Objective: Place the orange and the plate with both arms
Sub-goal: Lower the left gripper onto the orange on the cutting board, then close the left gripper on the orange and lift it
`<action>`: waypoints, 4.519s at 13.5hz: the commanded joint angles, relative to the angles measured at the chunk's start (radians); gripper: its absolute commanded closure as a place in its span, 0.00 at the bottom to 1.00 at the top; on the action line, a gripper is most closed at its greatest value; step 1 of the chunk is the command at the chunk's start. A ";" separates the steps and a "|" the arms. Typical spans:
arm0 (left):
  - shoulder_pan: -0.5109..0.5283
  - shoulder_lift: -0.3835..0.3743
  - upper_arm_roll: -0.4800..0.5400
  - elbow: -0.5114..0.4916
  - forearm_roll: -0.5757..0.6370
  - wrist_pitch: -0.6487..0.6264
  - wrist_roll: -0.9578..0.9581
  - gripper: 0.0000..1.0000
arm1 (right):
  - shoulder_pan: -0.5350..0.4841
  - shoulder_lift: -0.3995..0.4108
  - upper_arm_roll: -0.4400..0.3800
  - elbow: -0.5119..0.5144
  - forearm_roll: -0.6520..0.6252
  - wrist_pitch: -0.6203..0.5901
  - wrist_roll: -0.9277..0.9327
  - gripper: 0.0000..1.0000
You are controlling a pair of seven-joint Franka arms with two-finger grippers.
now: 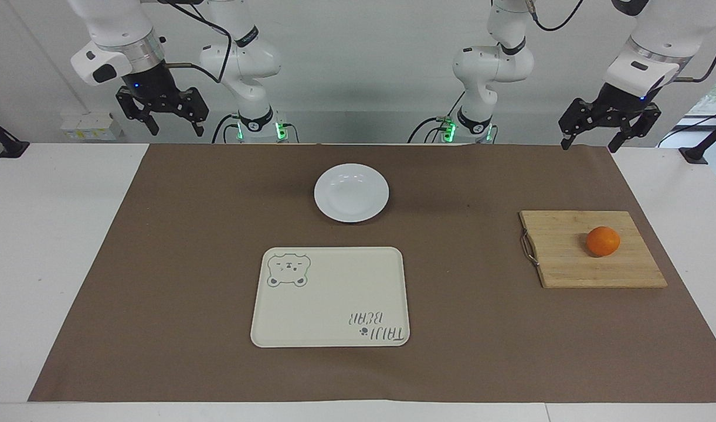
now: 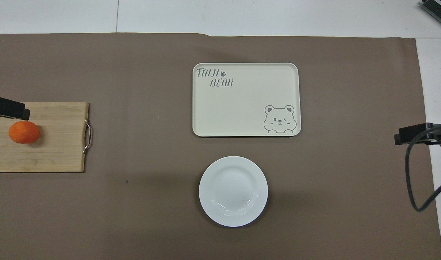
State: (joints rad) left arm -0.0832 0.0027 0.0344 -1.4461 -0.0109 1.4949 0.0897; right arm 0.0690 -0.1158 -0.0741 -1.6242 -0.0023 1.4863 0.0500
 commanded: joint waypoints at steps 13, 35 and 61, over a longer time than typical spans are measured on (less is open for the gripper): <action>0.128 -0.001 -0.001 -0.069 0.003 0.110 0.203 0.00 | -0.011 -0.004 0.004 -0.002 -0.007 -0.001 -0.024 0.00; 0.379 0.194 -0.001 -0.445 -0.149 0.700 0.558 0.00 | -0.011 -0.004 0.004 -0.002 -0.007 0.000 -0.024 0.00; 0.174 0.168 -0.016 -0.405 -0.155 0.685 0.507 1.00 | -0.011 -0.004 0.004 -0.002 -0.008 0.000 -0.024 0.00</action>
State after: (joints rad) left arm 0.1555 0.1914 0.0028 -1.8516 -0.1520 2.2013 0.6189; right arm 0.0690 -0.1158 -0.0741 -1.6242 -0.0023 1.4863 0.0500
